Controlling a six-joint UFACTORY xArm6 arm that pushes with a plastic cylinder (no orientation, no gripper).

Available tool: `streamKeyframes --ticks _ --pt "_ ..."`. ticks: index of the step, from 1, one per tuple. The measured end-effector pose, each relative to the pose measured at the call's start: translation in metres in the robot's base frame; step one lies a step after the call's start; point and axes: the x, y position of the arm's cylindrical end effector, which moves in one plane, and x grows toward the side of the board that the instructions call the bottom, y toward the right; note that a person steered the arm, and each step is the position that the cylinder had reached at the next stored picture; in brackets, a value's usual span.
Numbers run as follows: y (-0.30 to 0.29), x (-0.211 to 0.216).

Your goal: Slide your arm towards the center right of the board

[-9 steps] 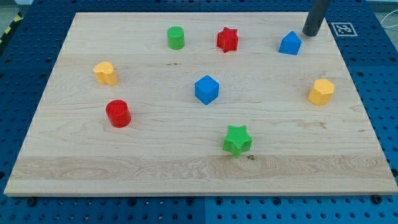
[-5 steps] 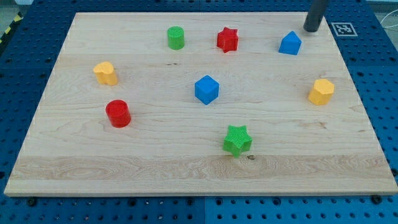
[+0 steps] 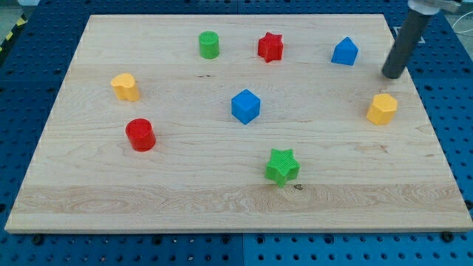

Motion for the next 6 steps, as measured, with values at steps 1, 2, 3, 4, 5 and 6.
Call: streamKeyframes --ticks 1,2,3,4,5,6 --pt "0.018 0.0" --pt "0.023 0.001" --pt "0.022 0.001" --pt "0.022 0.001" --pt "0.021 -0.003" --pt "-0.034 -0.025"
